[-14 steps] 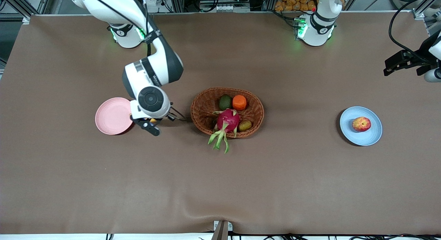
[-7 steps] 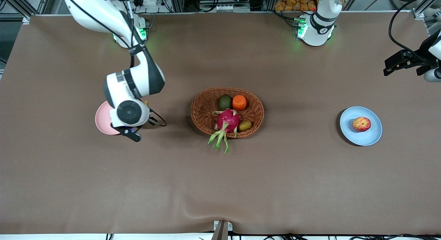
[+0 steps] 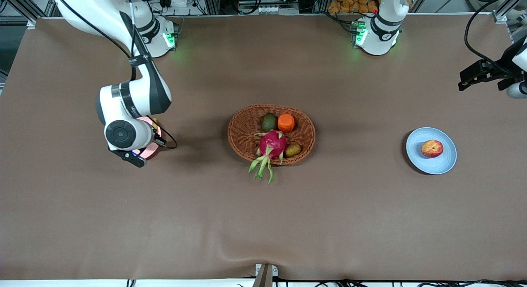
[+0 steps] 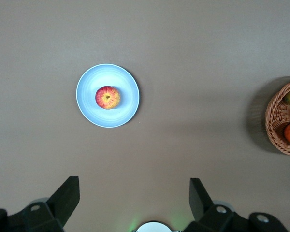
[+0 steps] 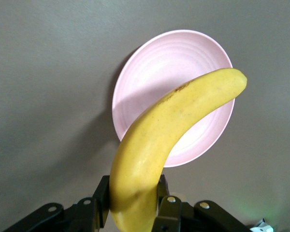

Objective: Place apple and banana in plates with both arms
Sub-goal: 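Lower the banana onto the pink plate and open the right gripper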

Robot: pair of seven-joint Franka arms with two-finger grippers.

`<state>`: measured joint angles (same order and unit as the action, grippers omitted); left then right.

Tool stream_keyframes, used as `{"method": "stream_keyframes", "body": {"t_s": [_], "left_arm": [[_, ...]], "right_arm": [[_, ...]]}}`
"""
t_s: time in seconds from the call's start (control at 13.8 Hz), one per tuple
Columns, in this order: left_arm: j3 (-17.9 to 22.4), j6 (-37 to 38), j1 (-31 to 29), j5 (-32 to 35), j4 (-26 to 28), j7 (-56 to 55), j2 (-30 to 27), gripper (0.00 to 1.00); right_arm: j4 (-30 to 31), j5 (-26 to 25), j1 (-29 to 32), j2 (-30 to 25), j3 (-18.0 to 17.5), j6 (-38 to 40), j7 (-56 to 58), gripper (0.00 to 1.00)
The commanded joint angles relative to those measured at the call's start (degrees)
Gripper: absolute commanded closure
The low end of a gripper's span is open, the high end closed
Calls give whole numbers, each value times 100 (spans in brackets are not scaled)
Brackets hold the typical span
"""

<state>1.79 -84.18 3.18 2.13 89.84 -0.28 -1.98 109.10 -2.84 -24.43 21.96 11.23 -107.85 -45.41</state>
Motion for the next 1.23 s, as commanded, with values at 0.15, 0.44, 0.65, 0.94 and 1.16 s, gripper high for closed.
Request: {"method": "stream_keyframes", "body": {"t_s": [0.15, 0.44, 0.65, 0.94, 1.16], "left_arm": [[14, 86, -37, -99, -133, 81, 101, 0], [14, 86, 7, -90, -142, 54, 110, 0], [6, 86, 42, -90, -133, 20, 110, 0], [14, 86, -11, -90, -133, 72, 119, 0], [14, 86, 16, -90, -142, 46, 119, 0]], "right_arm": [[700, -155, 184, -237, -103, -535, 67, 100], [718, -155, 210, -149, -103, -623, 76, 100], [718, -155, 281, -43, -112, -676, 206, 100], [709, -111, 465, 62, -112, -720, 559, 99], [718, -85, 466, 124, -121, -834, 559, 98]]}}
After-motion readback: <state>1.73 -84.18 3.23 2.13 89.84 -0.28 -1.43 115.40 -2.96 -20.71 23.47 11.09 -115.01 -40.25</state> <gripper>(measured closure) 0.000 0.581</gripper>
